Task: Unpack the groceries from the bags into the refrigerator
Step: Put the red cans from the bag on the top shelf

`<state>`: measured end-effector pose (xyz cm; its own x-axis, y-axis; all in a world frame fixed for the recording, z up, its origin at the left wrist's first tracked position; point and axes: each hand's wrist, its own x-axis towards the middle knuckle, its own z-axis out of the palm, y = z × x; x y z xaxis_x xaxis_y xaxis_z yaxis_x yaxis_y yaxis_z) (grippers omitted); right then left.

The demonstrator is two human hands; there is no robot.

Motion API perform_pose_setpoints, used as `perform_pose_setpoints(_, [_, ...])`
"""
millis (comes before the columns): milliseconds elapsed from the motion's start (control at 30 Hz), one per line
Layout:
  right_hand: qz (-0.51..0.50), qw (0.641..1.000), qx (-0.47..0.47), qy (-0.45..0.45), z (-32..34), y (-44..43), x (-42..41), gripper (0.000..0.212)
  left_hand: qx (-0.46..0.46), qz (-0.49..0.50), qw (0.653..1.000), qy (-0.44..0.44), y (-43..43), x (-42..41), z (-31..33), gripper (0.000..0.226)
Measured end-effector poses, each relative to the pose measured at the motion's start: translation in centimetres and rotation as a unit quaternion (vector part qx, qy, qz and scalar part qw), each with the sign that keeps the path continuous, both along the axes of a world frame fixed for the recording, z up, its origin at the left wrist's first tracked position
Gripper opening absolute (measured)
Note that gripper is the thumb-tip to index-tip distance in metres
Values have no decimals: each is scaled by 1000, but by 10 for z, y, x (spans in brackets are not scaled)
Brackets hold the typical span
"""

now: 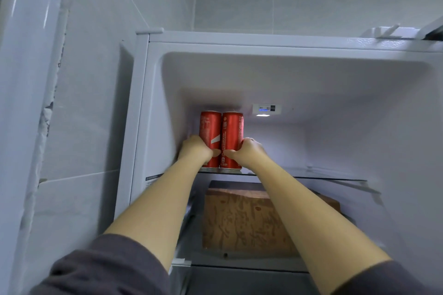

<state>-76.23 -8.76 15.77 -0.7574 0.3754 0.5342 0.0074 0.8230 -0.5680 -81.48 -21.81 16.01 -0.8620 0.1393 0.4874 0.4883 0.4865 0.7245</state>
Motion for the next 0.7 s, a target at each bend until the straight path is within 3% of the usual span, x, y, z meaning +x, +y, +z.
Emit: perform_pose_setpoints(700, [-103,988,-5,-113,7,29,-85,65,-75,38,996,21,30,-43,0,68])
